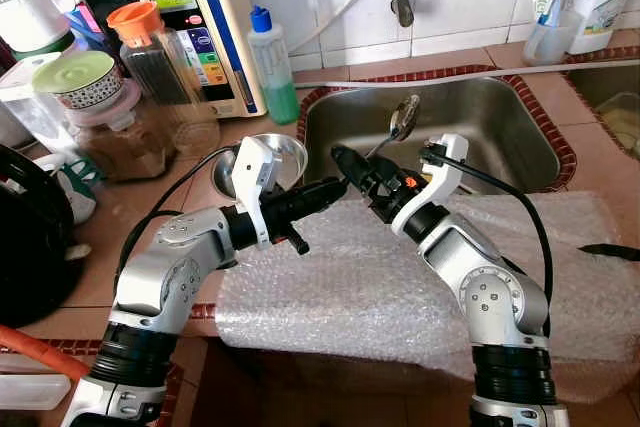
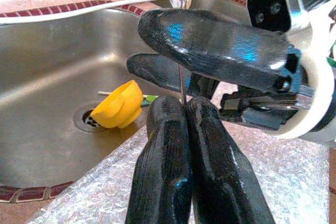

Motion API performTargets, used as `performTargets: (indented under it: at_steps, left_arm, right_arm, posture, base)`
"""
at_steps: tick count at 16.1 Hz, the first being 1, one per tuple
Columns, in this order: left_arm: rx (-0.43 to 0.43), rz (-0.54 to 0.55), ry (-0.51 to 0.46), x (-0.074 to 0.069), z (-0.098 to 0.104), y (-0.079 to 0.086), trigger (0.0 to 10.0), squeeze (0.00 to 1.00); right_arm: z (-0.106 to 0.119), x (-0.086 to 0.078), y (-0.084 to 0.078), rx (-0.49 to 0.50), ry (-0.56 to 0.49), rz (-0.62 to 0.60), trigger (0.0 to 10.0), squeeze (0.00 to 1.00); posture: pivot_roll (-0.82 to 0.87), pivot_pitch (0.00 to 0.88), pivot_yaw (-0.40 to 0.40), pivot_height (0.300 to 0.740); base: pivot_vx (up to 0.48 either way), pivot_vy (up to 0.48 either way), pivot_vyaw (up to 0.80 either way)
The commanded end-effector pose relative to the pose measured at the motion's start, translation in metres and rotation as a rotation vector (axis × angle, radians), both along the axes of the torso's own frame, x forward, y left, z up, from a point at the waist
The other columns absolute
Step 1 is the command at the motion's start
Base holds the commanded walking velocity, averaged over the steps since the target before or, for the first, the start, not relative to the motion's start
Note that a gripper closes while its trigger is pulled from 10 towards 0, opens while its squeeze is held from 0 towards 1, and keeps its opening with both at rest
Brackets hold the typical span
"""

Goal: Kitchen organization

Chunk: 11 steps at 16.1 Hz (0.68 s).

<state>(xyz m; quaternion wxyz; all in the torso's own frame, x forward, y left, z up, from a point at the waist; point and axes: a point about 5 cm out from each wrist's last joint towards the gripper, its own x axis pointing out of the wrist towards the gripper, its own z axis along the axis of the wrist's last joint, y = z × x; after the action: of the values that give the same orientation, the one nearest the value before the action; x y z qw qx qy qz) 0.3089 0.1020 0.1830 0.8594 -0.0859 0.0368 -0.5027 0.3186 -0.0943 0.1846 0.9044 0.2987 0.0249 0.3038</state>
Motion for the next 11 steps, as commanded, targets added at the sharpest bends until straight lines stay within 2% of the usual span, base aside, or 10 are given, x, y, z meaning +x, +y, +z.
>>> performTargets:
  at_steps: [1,3,4,6,7,11]
  left_arm:
    - [0.000,-0.015,-0.019,-0.002,0.006,0.003,0.0,0.00]
    - [0.006,-0.032,-0.010,-0.004,0.004,0.001,0.0,0.00]
    - [0.012,-0.040,-0.008,-0.005,0.003,0.000,0.0,0.00]
    - [0.013,-0.042,-0.005,-0.006,0.002,0.000,0.0,0.00]
    - [0.016,-0.041,-0.002,-0.007,0.001,0.000,0.0,0.00]
    - [0.023,-0.023,-0.002,-0.006,0.000,0.002,0.0,0.00]
  right_arm:
    - [0.005,0.006,0.000,0.002,-0.017,-0.023,10.0,0.00]
    - [0.010,0.013,-0.006,-0.002,-0.042,-0.067,10.0,0.00]
    - [0.014,0.017,-0.007,0.002,-0.052,-0.075,7.6,0.00]
    - [0.019,0.023,-0.010,0.019,-0.055,-0.101,0.0,0.00]
    - [0.020,0.027,-0.012,0.047,-0.049,-0.116,0.0,0.00]
    - [0.019,0.027,-0.010,0.049,-0.045,-0.116,0.0,0.00]
  posture:
    - [-0.29,0.077,0.207,0.740]
    - [-0.29,0.077,0.207,0.740]
    - [-0.29,0.078,0.207,0.740]
    - [-0.28,0.080,0.206,0.740]
    - [-0.28,0.081,0.206,0.740]
    - [-0.28,0.084,0.206,0.740]
  base:
    - [0.000,0.000,0.00]
    - [0.000,0.000,0.00]
    - [0.000,0.000,0.00]
    - [0.000,0.000,0.00]
    - [0.000,0.000,0.00]
    - [0.000,0.000,0.00]
